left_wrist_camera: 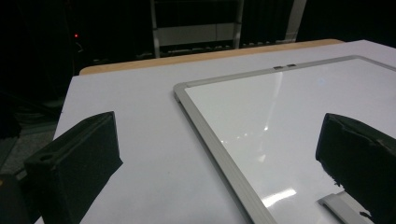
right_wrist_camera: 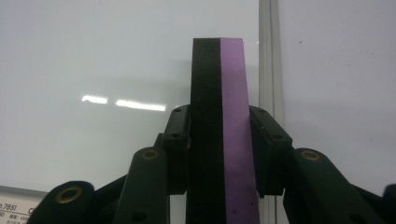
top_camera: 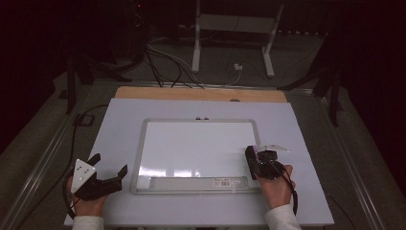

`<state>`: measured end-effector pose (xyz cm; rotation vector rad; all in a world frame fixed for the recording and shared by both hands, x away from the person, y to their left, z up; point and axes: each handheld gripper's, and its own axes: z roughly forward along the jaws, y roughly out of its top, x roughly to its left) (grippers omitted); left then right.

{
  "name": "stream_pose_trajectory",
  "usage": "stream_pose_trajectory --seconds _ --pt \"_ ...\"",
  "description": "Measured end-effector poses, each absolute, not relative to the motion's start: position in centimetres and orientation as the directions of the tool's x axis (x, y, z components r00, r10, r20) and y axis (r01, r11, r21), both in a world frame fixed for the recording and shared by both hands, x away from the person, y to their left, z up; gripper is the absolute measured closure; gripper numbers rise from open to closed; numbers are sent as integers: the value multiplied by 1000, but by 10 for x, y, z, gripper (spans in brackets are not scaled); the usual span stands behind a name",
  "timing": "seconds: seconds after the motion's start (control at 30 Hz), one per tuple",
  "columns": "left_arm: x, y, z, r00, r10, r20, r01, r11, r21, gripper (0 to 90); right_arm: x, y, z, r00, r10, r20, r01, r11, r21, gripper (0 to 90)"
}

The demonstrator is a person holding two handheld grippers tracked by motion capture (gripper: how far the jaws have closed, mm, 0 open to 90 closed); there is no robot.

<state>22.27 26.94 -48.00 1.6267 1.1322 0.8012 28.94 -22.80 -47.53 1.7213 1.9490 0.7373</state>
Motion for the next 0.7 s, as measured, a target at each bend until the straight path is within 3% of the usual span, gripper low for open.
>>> stream_pose_trajectory --seconds 0.37,0.63,0.7 --pt "222 269 -480 353 935 -8 302 -106 947 7 287 -224 -478 -111 994 -5 749 87 657 607" --pt "223 269 -480 353 935 -7 302 -107 947 7 293 -234 -478 -189 975 120 748 64 661 140" --pt "223 269 -480 354 935 -6 303 -108 947 7 294 -236 -475 -201 969 142 735 53 676 121"
